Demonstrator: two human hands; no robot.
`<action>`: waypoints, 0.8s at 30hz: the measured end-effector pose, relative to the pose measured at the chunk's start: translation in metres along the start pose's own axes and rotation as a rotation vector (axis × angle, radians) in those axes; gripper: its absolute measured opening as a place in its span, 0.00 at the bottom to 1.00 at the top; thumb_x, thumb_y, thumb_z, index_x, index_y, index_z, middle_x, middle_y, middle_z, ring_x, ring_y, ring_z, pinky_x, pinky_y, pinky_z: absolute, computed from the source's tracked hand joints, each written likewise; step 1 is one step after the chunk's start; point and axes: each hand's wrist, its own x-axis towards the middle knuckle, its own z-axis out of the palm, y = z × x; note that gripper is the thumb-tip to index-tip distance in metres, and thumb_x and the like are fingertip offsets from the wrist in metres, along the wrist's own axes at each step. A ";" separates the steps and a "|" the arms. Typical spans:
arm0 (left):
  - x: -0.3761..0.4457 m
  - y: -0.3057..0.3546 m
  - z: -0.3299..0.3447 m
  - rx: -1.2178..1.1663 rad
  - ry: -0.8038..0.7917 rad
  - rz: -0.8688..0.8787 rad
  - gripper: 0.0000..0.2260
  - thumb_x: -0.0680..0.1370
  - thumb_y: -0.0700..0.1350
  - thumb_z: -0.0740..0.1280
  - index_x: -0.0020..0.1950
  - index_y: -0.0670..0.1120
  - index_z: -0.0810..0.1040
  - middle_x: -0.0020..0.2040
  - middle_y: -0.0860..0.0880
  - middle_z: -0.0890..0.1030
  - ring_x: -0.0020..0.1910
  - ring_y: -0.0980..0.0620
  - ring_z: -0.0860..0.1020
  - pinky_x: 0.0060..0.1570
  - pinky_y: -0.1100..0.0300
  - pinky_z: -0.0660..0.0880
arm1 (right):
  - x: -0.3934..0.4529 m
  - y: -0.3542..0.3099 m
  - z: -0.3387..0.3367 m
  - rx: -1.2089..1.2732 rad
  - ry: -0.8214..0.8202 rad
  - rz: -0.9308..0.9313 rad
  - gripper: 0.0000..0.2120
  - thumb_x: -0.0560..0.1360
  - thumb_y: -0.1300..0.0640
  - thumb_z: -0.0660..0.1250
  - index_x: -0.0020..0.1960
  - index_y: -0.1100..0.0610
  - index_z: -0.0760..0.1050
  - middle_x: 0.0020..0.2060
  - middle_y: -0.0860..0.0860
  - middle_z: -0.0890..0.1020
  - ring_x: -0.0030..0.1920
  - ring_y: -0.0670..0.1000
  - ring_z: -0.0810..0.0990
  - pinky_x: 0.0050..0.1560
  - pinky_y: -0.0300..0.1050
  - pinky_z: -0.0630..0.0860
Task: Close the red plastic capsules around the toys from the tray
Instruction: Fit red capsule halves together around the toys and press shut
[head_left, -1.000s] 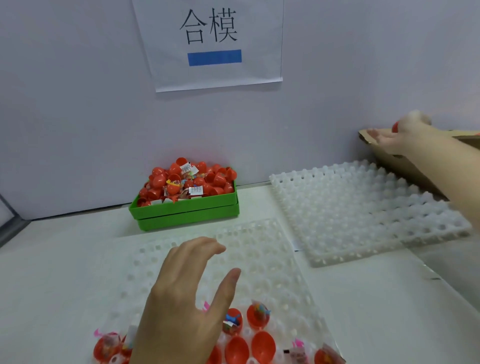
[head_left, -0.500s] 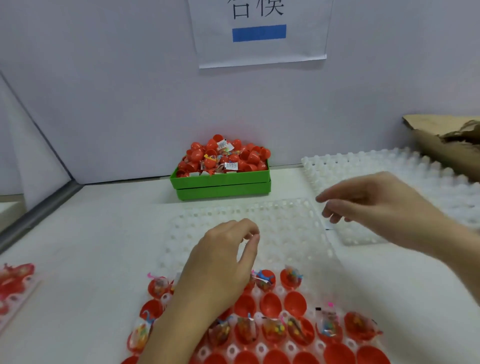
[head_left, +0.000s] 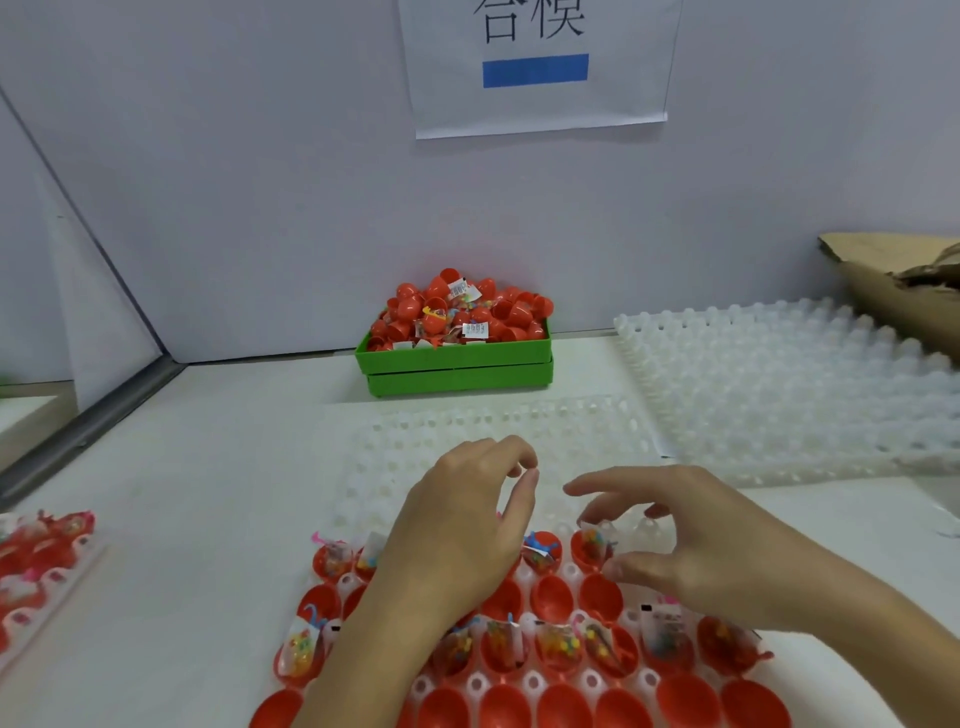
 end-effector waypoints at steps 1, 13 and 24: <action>0.000 0.000 0.001 -0.001 -0.003 0.000 0.04 0.81 0.49 0.62 0.52 0.53 0.77 0.46 0.58 0.79 0.48 0.59 0.76 0.51 0.56 0.75 | 0.000 0.000 0.001 -0.015 -0.007 -0.003 0.26 0.70 0.49 0.76 0.63 0.32 0.72 0.52 0.25 0.77 0.58 0.28 0.72 0.55 0.30 0.68; -0.002 0.001 0.007 -0.093 -0.040 0.037 0.06 0.79 0.50 0.66 0.54 0.59 0.77 0.47 0.62 0.79 0.52 0.65 0.75 0.50 0.71 0.70 | 0.000 -0.006 -0.004 0.114 0.104 -0.063 0.29 0.68 0.52 0.75 0.66 0.36 0.72 0.49 0.36 0.82 0.55 0.34 0.79 0.56 0.26 0.71; -0.003 0.007 0.004 -0.212 -0.183 0.184 0.27 0.75 0.40 0.70 0.66 0.66 0.70 0.54 0.63 0.77 0.54 0.59 0.76 0.49 0.71 0.74 | 0.001 -0.012 -0.001 0.310 0.186 -0.068 0.31 0.70 0.61 0.75 0.68 0.39 0.72 0.51 0.39 0.81 0.45 0.47 0.84 0.46 0.44 0.82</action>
